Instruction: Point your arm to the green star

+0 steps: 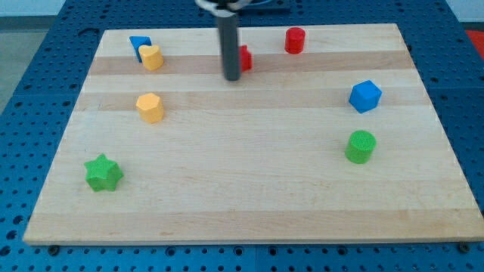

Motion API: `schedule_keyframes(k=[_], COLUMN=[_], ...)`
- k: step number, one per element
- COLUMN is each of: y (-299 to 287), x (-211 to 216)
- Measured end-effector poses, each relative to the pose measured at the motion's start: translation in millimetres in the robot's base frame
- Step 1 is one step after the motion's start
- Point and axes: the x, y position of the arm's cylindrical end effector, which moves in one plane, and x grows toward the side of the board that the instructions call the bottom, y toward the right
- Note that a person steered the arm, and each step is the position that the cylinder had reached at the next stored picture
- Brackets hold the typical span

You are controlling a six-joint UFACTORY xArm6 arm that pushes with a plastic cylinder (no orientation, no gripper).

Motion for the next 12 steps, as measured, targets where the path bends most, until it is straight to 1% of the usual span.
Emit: schedule_keyframes(k=[1,2,4,5,6,7,9,10,11,12], y=[58,92,88,91,63,-2,-61,-127,-214,-261], x=[-21,-24,25,25,25,28,28,29,47,99])
